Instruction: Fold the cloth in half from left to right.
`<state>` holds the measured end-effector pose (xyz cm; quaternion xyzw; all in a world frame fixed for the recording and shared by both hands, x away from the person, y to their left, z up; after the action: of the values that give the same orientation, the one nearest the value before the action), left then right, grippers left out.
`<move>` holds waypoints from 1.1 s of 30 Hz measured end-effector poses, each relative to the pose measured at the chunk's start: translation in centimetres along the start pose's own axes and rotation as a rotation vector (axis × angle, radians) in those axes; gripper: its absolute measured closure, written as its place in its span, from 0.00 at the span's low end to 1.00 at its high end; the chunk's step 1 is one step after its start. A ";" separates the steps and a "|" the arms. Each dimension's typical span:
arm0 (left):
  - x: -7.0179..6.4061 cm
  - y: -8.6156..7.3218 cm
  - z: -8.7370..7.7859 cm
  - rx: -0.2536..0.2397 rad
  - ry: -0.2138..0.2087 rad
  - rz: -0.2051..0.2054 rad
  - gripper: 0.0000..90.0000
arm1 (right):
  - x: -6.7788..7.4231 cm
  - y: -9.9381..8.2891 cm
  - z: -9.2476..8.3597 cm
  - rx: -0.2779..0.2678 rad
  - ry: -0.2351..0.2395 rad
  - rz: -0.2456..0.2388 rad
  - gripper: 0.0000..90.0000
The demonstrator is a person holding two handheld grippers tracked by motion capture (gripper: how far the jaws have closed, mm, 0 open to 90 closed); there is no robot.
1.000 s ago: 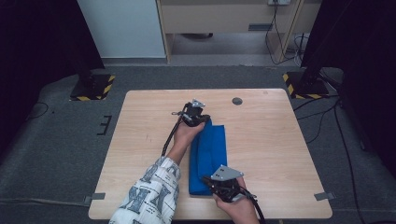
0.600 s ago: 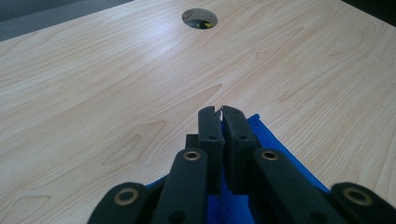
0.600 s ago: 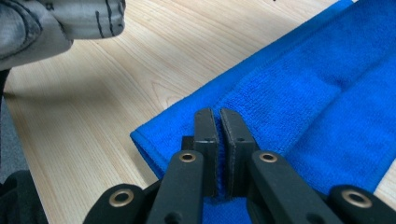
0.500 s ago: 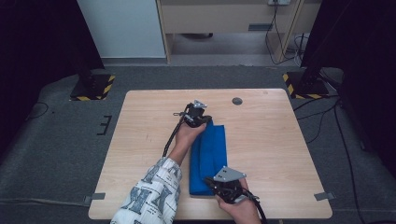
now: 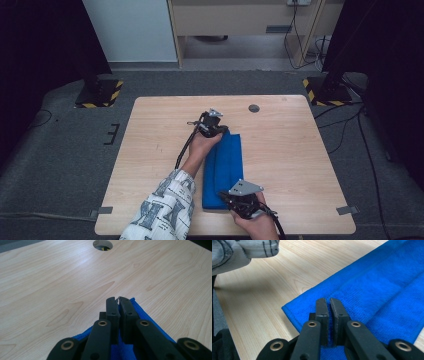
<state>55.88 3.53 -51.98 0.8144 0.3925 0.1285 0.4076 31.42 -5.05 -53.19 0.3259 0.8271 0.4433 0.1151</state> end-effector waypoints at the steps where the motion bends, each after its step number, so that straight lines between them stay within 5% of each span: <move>1: 0.0 0.0 0.1 0.000 0.000 -0.004 0.96 | 0.1 0.0 0.0 -0.002 -0.001 -0.001 0.96; 33: -1.8 0.2 1.1 -0.006 -0.042 -0.026 0.93 | -2.2 -2.3 -2.1 0.061 -0.054 0.076 0.73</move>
<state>55.35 1.53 -52.31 0.8107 0.3939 0.1071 0.4198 31.08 -8.70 -54.05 0.3724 0.8238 0.4129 0.1106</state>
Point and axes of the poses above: each handheld gripper's, and its own axes: z roughly forward along the jaws, y roughly out of its top, x roughly to its left, the point moved 5 cm from there along z, roughly forward along the jaws, and after that the axes turned 1 degree about y, right-handed, at the moved point
